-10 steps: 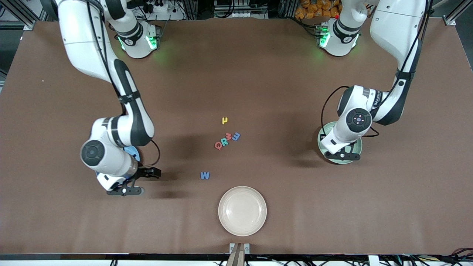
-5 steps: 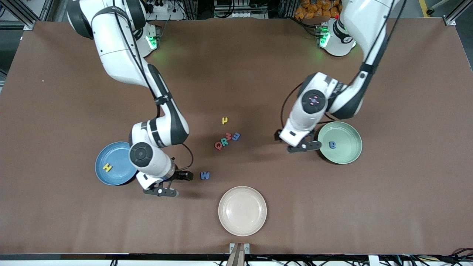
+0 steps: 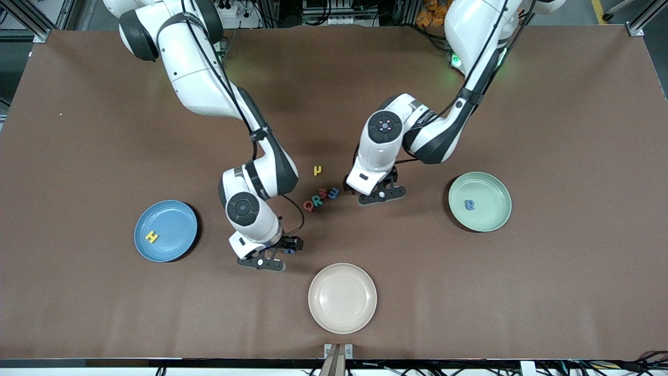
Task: Sort uppercase to blue plate, lowercase to green plate
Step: 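Drop the a on the green plate while the right gripper reaches the M, then grasp the blue M with the right gripper while the left gripper returns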
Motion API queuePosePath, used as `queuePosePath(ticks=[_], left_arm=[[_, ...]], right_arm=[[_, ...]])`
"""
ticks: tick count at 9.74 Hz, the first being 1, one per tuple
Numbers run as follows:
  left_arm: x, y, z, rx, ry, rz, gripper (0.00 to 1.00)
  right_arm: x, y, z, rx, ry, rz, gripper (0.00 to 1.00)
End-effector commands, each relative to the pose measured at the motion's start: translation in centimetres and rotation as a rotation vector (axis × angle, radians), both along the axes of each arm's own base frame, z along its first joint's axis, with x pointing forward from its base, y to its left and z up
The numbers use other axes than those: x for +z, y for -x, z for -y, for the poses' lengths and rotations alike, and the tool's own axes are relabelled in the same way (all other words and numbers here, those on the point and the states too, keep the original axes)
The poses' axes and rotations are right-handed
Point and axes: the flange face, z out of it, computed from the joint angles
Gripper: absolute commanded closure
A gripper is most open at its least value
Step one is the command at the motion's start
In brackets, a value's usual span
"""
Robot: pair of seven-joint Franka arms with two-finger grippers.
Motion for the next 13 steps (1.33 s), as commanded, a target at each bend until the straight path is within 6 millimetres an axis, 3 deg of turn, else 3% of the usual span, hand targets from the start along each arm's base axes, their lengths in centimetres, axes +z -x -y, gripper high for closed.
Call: queuePosePath(ticks=[1, 6, 9, 10, 11, 12, 13], left_arm=[[-1.2, 0.0, 2.2, -0.040, -0.047, 0.054, 0.00], [-2.3, 0.9, 5.1, -0.150, -0.049, 0.154, 0.00], [-4.0, 1.5, 5.5, -0.291, -0.130, 0.230, 0.00], [-4.0, 1.5, 5.6, -0.310, -0.131, 0.241, 0.00], [-4.0, 1.9, 6.1, -0.319, -0.115, 0.249, 0.00], [-4.3, 2.5, 7.0, -0.338, -0.091, 0.260, 0.00], [-4.9, 3.0, 7.8, -0.350, -0.051, 0.276, 0.00]], right_arm=[[-1.0, -0.9, -0.4, -0.021, -0.016, 0.026, 0.00], [-2.2, -0.3, -1.0, -0.012, -0.005, 0.012, 0.00], [-2.5, 0.0, -1.3, -0.009, -0.002, 0.006, 0.00], [-2.7, 0.2, -1.5, -0.005, 0.001, 0.005, 0.46], [-2.7, 0.2, -1.5, -0.005, 0.002, 0.004, 0.85], [-2.7, 0.2, -1.4, -0.006, 0.002, 0.004, 1.00], [-2.7, 0.2, -1.4, -0.005, 0.002, 0.004, 1.00]])
